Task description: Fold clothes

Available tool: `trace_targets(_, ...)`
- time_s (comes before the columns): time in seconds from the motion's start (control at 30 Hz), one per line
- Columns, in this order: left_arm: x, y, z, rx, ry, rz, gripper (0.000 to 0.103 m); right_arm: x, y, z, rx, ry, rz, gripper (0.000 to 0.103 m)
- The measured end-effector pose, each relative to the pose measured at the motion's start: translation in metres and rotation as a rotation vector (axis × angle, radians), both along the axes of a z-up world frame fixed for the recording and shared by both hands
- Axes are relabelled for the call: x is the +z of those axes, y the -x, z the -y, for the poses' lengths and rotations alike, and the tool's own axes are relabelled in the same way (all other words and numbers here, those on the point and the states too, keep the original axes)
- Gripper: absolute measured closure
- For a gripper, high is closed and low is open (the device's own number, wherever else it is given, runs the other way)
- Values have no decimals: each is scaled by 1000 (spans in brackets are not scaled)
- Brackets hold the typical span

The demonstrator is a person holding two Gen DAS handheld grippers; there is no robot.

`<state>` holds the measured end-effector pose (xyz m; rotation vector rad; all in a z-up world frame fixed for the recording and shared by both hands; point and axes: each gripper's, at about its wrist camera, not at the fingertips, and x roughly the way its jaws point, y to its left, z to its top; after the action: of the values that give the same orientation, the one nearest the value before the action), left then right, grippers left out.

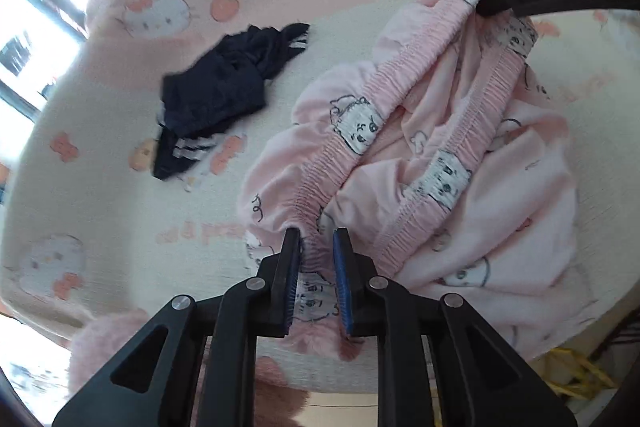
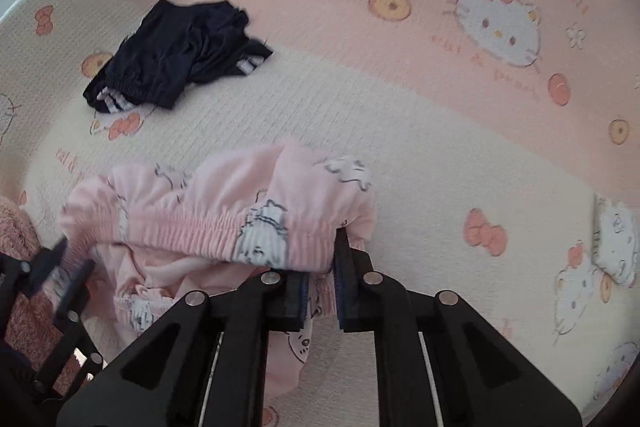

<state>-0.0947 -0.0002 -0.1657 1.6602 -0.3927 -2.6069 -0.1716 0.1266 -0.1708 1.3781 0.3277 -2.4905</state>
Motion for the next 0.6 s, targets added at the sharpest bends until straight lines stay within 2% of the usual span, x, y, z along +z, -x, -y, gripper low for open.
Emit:
trace_targets(0.1, 24, 3, 22, 29, -243, 2, 98, 44, -10, -20, -41, 61, -67, 94)
trace_targets(0.17, 49, 5, 33, 29, -354, -33, 98, 73, -18, -30, -50, 79, -120, 94)
trace_targets(0.2, 62, 8, 36, 22, -386, -53, 98, 87, -23, -36, -50, 89, -146, 94)
trace_targets(0.43, 160, 54, 41, -51, -472, -203, 98, 193, -36, -64, -58, 153, -294, 94)
trace_targets(0.6, 199, 51, 41, -46, -554, -273, 98, 261, -55, -82, -73, 218, -373, 94)
